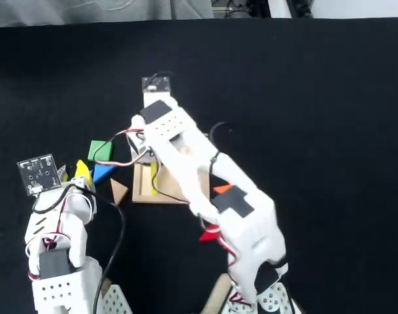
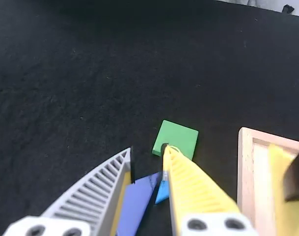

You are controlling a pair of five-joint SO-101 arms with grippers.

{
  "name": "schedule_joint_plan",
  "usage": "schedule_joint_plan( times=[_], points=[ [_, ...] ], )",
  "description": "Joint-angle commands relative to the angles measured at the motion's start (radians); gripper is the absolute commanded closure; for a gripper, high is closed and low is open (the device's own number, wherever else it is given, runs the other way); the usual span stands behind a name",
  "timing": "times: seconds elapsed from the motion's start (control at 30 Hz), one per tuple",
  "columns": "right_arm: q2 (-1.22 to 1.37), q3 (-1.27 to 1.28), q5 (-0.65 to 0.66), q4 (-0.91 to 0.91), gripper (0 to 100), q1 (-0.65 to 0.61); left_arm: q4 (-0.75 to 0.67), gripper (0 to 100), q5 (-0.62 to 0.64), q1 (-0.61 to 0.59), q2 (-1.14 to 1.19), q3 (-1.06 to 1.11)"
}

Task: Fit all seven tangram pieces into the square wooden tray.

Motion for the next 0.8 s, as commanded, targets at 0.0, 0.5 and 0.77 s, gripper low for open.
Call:
schedule_joint_plan(
  times=[0.0, 0.5, 0.77],
  points=[
    [0.084, -0.13, -0.018, -0.003, 98.7, -0.009, 0.005, 88, 0.011, -0.01, -0.006, -0.004],
    [0.294, -0.538, -0.063, 0.232, 98.5, -0.031, -0.003, 88, 0.011, -0.008, -0.006, -0.002],
    [0.32, -0.639, -0.057, 0.295, 98.2, -0.026, 0.003, 88, 0.005, 0.01, -0.006, -0.002]
  ],
)
